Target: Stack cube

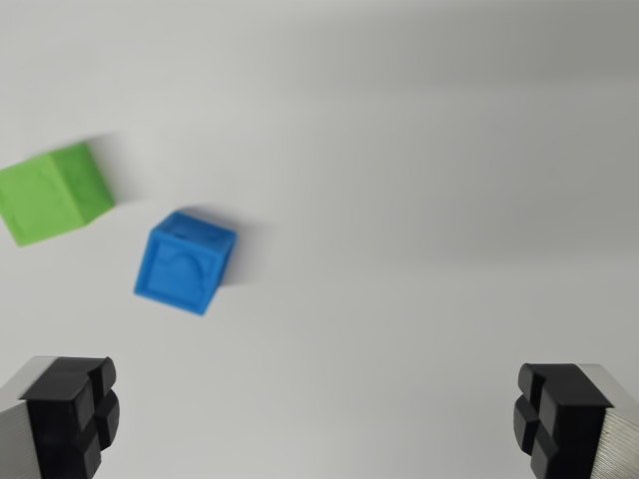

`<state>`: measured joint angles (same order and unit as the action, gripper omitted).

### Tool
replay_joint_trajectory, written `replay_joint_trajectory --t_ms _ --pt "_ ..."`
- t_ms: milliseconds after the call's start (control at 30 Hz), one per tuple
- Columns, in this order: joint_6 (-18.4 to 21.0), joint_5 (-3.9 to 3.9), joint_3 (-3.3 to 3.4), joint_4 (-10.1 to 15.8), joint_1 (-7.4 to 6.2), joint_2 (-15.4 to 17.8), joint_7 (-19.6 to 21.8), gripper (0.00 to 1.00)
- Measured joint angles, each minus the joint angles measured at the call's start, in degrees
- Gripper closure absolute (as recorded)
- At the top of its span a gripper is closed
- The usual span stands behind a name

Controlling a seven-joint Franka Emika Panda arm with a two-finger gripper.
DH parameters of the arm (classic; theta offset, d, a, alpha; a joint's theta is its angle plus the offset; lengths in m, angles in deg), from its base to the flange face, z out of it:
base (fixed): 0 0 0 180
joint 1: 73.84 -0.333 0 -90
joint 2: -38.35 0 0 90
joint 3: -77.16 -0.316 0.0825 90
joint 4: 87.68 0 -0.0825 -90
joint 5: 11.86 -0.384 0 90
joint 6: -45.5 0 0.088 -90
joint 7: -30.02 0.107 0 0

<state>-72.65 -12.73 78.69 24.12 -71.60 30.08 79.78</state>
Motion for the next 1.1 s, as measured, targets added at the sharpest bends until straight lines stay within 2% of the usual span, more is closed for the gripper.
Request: replay_joint_trajectory --t_ms 700,1100 --pt "-6.8 0.0 -0.44 6.5 -2.16 0.2 6.2 0.0" --pt "-12.4 0.01 -0.82 11.3 -4.1 -0.4 11.5 0.0"
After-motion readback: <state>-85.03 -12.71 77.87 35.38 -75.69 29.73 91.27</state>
